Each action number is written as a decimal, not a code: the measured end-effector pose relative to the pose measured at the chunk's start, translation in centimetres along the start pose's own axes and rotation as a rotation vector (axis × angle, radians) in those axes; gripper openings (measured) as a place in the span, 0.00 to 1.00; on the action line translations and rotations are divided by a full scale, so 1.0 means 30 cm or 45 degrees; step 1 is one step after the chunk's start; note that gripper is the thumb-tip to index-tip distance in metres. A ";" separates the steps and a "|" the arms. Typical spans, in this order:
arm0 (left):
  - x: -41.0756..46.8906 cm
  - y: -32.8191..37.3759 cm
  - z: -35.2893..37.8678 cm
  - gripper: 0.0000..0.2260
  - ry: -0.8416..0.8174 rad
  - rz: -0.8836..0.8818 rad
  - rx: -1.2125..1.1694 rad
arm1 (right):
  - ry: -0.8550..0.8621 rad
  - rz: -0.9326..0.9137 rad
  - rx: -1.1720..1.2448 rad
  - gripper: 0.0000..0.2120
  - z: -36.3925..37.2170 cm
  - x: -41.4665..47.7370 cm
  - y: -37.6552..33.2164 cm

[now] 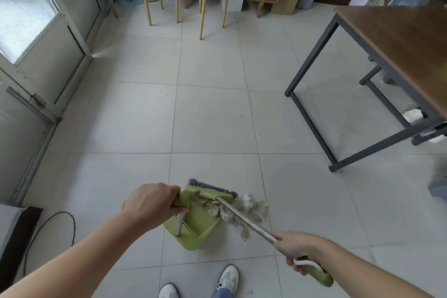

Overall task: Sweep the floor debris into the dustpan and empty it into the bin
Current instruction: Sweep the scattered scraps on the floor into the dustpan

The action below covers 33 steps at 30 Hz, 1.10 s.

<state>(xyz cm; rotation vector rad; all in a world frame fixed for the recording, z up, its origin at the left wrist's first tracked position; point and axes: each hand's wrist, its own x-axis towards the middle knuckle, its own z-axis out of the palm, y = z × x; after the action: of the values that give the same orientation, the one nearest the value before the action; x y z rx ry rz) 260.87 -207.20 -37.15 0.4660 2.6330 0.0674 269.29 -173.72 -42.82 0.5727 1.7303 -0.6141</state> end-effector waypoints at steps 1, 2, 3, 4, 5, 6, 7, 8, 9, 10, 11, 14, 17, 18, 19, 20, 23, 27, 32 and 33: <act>-0.009 -0.005 0.006 0.17 0.003 -0.002 -0.011 | -0.026 0.000 0.013 0.21 0.018 -0.012 0.010; -0.020 -0.011 0.013 0.17 0.007 -0.004 -0.023 | -0.047 -0.003 0.037 0.21 0.035 -0.027 0.020; -0.029 -0.016 0.019 0.17 0.011 -0.005 -0.038 | -0.065 -0.011 0.066 0.21 0.049 -0.042 0.032; -0.038 -0.021 0.026 0.17 0.014 -0.003 -0.052 | -0.087 -0.020 0.094 0.21 0.064 -0.060 0.044; -0.046 -0.026 0.033 0.17 0.019 -0.001 -0.063 | -0.110 -0.032 0.121 0.20 0.079 -0.080 0.057; -0.053 -0.031 0.039 0.17 0.021 0.002 -0.067 | -0.124 -0.046 0.147 0.19 0.091 -0.099 0.069; -0.060 -0.034 0.045 0.18 0.021 0.005 -0.063 | -0.123 -0.060 0.178 0.18 0.102 -0.118 0.082; -0.067 -0.038 0.050 0.18 0.017 0.009 -0.053 | -0.115 -0.069 0.212 0.18 0.112 -0.137 0.093; -0.073 -0.040 0.054 0.18 0.017 0.014 -0.046 | -0.108 -0.077 0.250 0.18 0.121 -0.155 0.105; -0.078 -0.042 0.057 0.18 0.018 0.019 -0.040 | -0.108 -0.090 0.289 0.19 0.131 -0.172 0.116; -0.082 -0.044 0.061 0.18 0.021 0.024 -0.036 | -0.106 -0.104 0.330 0.19 0.140 -0.187 0.129; -0.092 -0.051 0.061 0.18 0.026 0.029 -0.024 | -0.068 -0.135 0.457 0.18 0.159 -0.227 0.164; -0.105 -0.056 0.061 0.19 0.029 0.034 -0.010 | -0.026 -0.144 0.559 0.16 0.147 -0.257 0.197; -0.110 -0.056 0.062 0.19 0.031 0.044 0.007 | 0.001 -0.141 0.585 0.16 0.136 -0.262 0.210; -0.116 -0.054 0.064 0.19 0.033 0.055 0.025 | 0.034 -0.132 0.615 0.15 0.122 -0.266 0.224; -0.122 -0.050 0.066 0.19 0.030 0.067 0.042 | 0.069 -0.113 0.650 0.15 0.109 -0.266 0.240; -0.139 -0.032 0.079 0.20 0.015 0.109 0.087 | 0.157 -0.015 0.738 0.13 0.072 -0.248 0.292; -0.149 -0.005 0.087 0.20 0.013 0.126 0.092 | 0.276 0.100 0.817 0.11 0.060 -0.203 0.341; -0.144 0.039 0.119 0.20 -0.014 0.166 0.083 | 0.298 0.248 0.880 0.09 0.066 -0.104 0.371; -0.139 0.047 0.124 0.20 -0.017 0.175 0.084 | 0.277 0.280 0.886 0.09 0.074 -0.086 0.364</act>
<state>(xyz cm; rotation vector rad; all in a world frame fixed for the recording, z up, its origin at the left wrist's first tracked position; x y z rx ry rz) 266.48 -207.40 -38.49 0.6673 2.5937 0.0206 278.68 -167.23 -41.95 1.3366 1.5966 -1.0286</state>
